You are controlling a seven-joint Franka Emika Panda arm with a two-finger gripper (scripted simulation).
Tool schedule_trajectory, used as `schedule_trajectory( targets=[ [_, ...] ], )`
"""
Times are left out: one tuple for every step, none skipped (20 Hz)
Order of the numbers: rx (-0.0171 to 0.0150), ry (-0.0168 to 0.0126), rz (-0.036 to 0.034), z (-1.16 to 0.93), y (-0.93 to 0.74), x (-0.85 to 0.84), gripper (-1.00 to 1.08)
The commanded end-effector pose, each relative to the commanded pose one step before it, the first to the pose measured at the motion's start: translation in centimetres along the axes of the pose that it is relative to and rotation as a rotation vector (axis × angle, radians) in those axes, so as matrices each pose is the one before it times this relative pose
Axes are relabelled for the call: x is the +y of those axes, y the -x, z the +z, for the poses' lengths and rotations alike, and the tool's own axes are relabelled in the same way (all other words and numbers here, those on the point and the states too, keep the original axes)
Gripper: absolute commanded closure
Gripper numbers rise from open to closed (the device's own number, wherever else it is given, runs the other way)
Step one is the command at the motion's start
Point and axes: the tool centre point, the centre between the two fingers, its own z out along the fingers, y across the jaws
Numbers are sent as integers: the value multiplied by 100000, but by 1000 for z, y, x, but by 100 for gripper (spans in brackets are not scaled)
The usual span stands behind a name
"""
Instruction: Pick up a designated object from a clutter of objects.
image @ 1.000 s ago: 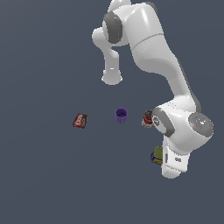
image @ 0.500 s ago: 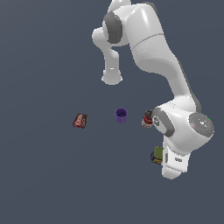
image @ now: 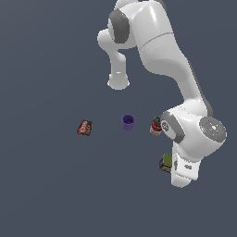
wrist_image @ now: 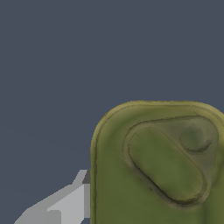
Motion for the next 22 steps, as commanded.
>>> schedule_trajectory(
  targets=[
    [265, 487, 10, -939, 79, -174, 108],
    [0, 0, 0, -341, 99, -170, 108],
    [0, 0, 0, -382, 111, -190, 108],
    [0, 0, 0, -423, 123, -210, 108],
    [0, 0, 0, -465, 135, -230, 108],
    [-51, 45, -10, -511, 138, -260, 108],
    [0, 0, 0, -552, 160, -273, 108],
    [0, 0, 0, -597, 173, -295, 108],
    [-57, 39, -6, -640, 177, -323, 108],
    [0, 0, 0, -690, 199, -339, 108],
    [0, 0, 0, -738, 212, -362, 108],
    [-56, 40, -7, -783, 215, -393, 108],
    [0, 0, 0, -809, 231, -396, 108],
    [0, 0, 0, -817, 233, -399, 108],
    [-57, 39, -8, -822, 222, -411, 108],
    [0, 0, 0, -833, 236, -405, 108],
    [0, 0, 0, -841, 237, -408, 108],
    [0, 0, 0, -849, 238, -412, 108],
    [-57, 38, -11, -853, 223, -426, 108],
    [0, 0, 0, -865, 239, -418, 108],
    [0, 0, 0, -874, 240, -421, 108],
    [0, 0, 0, -882, 240, -424, 108]
  ],
)
